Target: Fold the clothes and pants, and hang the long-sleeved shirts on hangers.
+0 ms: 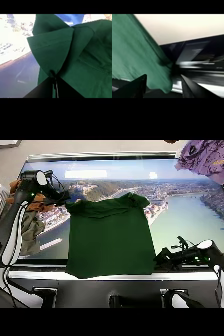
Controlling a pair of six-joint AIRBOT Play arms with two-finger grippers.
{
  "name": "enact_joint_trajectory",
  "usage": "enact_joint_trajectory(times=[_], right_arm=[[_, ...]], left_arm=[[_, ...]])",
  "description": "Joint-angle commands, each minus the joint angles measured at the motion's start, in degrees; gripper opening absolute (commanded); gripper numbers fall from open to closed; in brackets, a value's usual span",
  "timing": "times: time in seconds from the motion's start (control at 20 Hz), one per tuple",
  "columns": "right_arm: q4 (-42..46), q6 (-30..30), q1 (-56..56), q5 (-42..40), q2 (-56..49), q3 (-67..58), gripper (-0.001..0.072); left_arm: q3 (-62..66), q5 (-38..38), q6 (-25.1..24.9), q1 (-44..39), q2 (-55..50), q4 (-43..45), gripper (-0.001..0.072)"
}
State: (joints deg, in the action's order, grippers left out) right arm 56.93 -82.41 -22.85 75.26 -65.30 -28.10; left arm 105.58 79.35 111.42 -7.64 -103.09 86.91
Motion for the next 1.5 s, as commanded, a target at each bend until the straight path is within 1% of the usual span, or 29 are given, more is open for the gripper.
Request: enact_joint_trajectory(times=[0.0, 0.05, 0.1, 0.2, 0.25, 0.3, 0.35, 0.45, 0.5, 0.6, 0.7, 0.8, 0.85, 0.9, 0.95, 1.05, 1.2, 1.25, 1.3, 1.35, 1.4, 1.45], right_arm=[[-3.98, -1.6, -0.04, -3.96, 0.24, 1.36, 0.0481], [-6.36, -1.29, -0.04, -5.31, 0.22, 1.9, 0.0479], [-7.72, -1.29, -0.04, -6.45, 0.22, 2.75, 0.0432], [-7.85, -1.36, -0.04, -7.13, 0.22, 4.85, 0.0365], [-7.78, -1.31, -0.04, -6.97, 0.22, 5.86, 0.0356], [-7.82, -0.79, -0.04, -6.82, 0.22, 6.75, 0.0291], [-7.82, 0.44, -0.04, -6.32, 0.24, 7.04, 0.0024], [-8.44, 1.36, -0.07, -6.12, 0.24, 5.4, 0.0032], [-8.37, 1.33, -0.07, -5.88, 0.24, 2.6, 0.0032], [-6.29, 0.0, -0.07, -6.29, 0.22, -8.5, 0.0032], [-1.38, -4.96, -0.04, -8.96, -1.05, -24.02, 0.0032], [0.15, -9.77, -0.02, -13.53, -4.5, -37.83, 0.0032], [0.35, -11.52, 0.98, -16.37, -6.58, -42.53, 0.0032], [1.38, -11.96, 2.89, -19.34, -9.2, -46.62, 0.0032], [2.36, -12.85, 5.14, -20.98, -12.02, -49.72, 0.0032], [4.66, -17.35, 11.37, -22.18, -18.56, -53.92, 0.0032], [8.39, -25.29, 18.27, -20.92, -25.03, -54.45, 0.0034], [8.2, -26.45, 19.15, -20.33, -25.86, -54.45, 0.0052], [7.8, -26.58, 19.1, -19.65, -25.68, -54.47, 0.0152], [7.54, -26.75, 18.21, -18.47, -24.94, -54.64, 0.0302], [7.1, -26.62, 16.59, -16.81, -23.58, -54.69, 0.0484], [6.69, -24.81, 14.21, -13.92, -21.55, -54.69, 0.0523]], left_arm=[[0.02, 0.22, 0.0, 0.04, 0.04, 0.0, 0.0019], [0.02, 0.22, -0.02, 0.04, 0.04, 0.02, 0.0019], [0.02, 0.22, -0.02, 0.04, 0.02, 0.02, 0.0019], [0.02, 0.2, -0.02, 0.07, 0.0, 0.02, 0.0019], [0.02, 0.2, -0.02, 0.07, -0.02, 0.02, 0.0019], [0.02, 0.17, -0.02, 0.07, -0.02, 0.04, 0.0019], [0.02, 0.17, -0.02, 0.07, -0.02, 0.07, 0.0019], [0.02, 0.2, -0.02, 0.07, 0.0, 0.04, 0.0019], [0.02, 0.26, -0.02, 0.07, 0.0, 0.04, 0.0019], [0.02, 0.61, -0.02, 0.07, 0.0, 0.07, 0.0019], [0.02, 0.61, -0.02, 0.07, 0.0, 0.04, 0.0019], [0.02, 0.59, -0.02, 0.04, -0.02, 0.04, 0.0019], [0.02, 0.59, -0.02, 0.07, -0.09, 0.04, 0.0019], [-0.02, 0.61, 0.0, 0.04, -0.15, 0.02, 0.0019], [-0.02, 0.59, 0.0, 0.02, -0.2, 0.02, 0.0019], [-0.02, 0.59, 0.0, -0.24, -0.2, 0.02, 0.0019], [-0.02, 0.61, 0.0, -0.44, -0.24, 0.04, 0.0019], [-0.02, 0.72, 0.0, -0.42, -0.24, 0.04, 0.0019], [-0.02, 0.85, 0.0, -0.42, -0.24, 0.04, 0.0019], [-0.02, 0.85, -0.02, -0.42, -0.24, 0.04, 0.0019], [-0.02, 0.85, 0.0, -0.42, -0.24, 0.04, 0.0019], [-0.02, 0.85, 0.0, -0.42, -0.24, 0.04, 0.0019]])
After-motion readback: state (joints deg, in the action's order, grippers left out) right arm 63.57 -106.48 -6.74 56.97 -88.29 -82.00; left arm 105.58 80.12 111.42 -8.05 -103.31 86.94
